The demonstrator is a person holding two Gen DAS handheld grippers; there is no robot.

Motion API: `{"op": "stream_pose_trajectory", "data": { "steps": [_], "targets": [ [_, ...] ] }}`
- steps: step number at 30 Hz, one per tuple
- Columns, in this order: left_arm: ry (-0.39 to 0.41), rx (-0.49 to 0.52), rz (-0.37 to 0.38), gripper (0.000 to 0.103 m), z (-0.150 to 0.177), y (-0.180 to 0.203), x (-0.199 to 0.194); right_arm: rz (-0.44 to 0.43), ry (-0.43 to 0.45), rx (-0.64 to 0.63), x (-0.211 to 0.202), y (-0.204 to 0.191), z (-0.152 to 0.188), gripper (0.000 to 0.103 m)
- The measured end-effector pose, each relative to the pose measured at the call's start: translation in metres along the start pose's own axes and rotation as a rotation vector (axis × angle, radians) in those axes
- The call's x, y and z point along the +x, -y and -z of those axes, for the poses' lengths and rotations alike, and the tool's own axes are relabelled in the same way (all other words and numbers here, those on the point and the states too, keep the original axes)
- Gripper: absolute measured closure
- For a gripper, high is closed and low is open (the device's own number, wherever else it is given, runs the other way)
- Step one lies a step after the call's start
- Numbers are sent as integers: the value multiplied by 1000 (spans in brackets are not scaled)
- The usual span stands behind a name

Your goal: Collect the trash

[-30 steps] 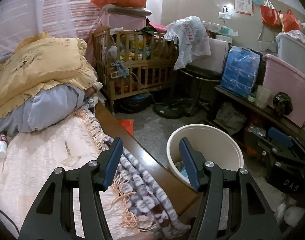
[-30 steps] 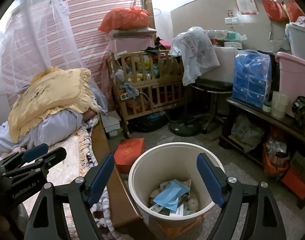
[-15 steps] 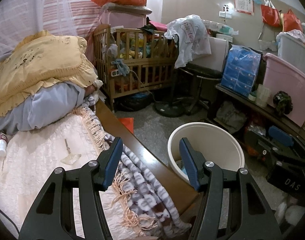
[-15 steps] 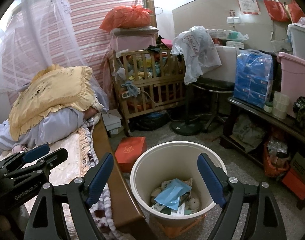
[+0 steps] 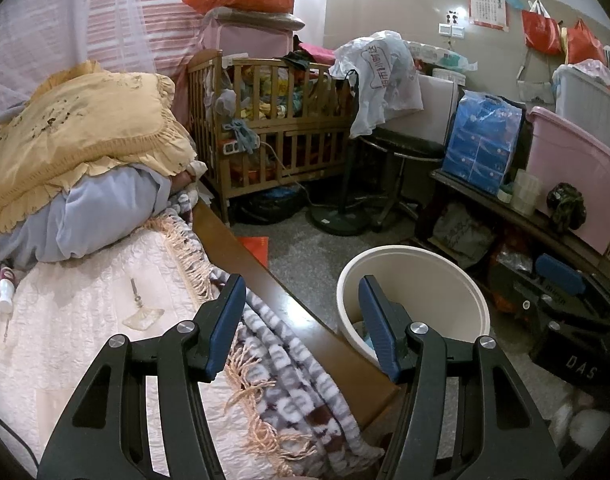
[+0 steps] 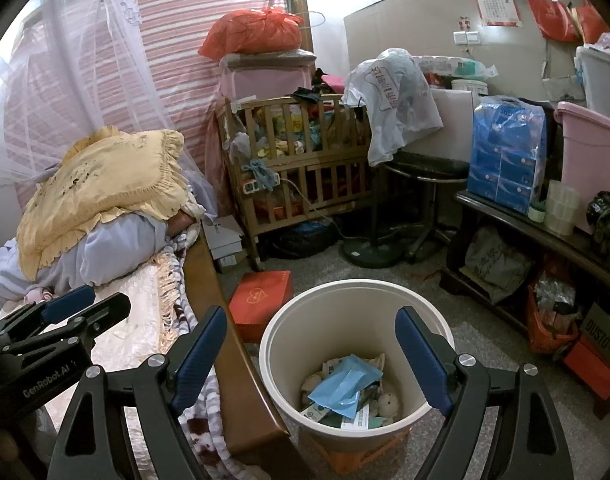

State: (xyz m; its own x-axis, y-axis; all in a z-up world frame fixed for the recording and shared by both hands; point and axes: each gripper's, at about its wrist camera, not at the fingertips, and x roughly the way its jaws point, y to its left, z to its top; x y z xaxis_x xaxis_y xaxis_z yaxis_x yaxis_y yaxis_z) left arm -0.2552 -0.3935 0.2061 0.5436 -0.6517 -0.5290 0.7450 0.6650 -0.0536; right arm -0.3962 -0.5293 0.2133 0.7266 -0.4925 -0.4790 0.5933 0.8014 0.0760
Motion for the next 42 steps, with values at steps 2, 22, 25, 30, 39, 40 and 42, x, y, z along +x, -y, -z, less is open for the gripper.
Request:
{"op": "stream_pose_trajectory", "data": {
  "steps": [2, 22, 25, 30, 39, 40, 42],
  "targets": [
    [0, -1, 1, 46, 0, 0, 0, -2, -1, 0, 0, 0, 0, 19],
    [-3, -4, -1, 46, 3, -2, 2, -3, -21, -2, 7, 3, 8, 18],
    [-5, -3, 1, 46, 4, -2, 2, -2, -22, -2, 7, 3, 7, 18],
    [-5, -2, -1, 46, 3, -2, 2, -3, -28, -1, 8, 4, 6, 17],
    [-10, -4, -2, 46, 9, -5, 2, -4, -32, -1, 9, 4, 5, 17],
    [-10, -4, -1, 46, 8, -4, 3, -5, -34, 0, 9, 4, 6, 17],
    [-11, -4, -1, 46, 10, -5, 4, -6, -38, 0, 11, 5, 7, 17]
  ]
}}
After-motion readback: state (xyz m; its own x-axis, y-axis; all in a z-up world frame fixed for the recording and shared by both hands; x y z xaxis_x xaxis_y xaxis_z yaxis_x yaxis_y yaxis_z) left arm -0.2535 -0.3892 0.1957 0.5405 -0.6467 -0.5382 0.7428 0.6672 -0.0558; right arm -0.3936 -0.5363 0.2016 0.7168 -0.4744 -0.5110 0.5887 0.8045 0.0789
